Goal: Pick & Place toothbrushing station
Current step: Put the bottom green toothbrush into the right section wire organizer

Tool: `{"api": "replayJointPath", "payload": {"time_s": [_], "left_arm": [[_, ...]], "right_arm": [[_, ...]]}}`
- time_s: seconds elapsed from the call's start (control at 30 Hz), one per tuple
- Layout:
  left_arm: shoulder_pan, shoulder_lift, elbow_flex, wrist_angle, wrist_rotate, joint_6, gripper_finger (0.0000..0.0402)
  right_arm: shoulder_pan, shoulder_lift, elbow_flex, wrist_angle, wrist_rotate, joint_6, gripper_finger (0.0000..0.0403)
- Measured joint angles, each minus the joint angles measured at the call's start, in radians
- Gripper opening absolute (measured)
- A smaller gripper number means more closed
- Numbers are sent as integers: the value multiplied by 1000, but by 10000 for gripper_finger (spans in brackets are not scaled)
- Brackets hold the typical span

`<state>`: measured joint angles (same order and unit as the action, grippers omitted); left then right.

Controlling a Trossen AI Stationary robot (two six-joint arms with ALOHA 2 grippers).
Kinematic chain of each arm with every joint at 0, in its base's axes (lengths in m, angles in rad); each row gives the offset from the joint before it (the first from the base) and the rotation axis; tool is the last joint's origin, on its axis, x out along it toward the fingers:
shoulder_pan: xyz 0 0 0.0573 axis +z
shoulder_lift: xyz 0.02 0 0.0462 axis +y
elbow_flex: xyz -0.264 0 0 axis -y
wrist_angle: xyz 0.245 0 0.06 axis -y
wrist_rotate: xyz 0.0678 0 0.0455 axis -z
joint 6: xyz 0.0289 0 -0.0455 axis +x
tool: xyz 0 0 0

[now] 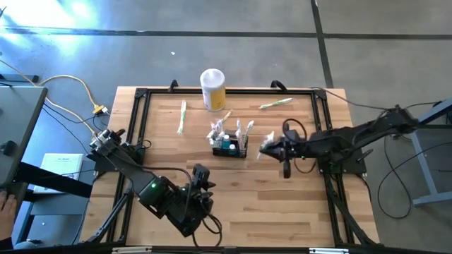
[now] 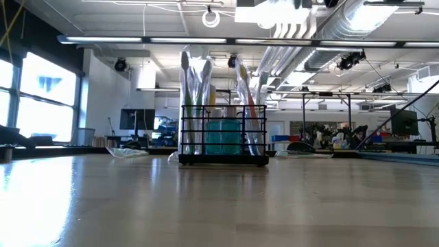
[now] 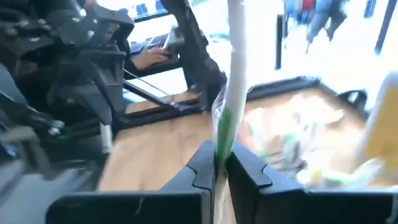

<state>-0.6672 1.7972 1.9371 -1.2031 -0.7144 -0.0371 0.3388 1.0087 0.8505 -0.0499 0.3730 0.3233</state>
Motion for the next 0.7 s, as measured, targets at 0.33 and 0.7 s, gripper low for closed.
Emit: {"api": "replayJointPath", "payload": {"time_s": [0.33, 0.7], "left_arm": [[99, -113, -207, 135, 151, 33, 148], [286, -313, -637, 681, 404, 89, 148]], "right_arm": [[-237, 3, -194, 260, -160, -129, 14], [-457, 88, -278, 420, -396, -195, 14]]}}
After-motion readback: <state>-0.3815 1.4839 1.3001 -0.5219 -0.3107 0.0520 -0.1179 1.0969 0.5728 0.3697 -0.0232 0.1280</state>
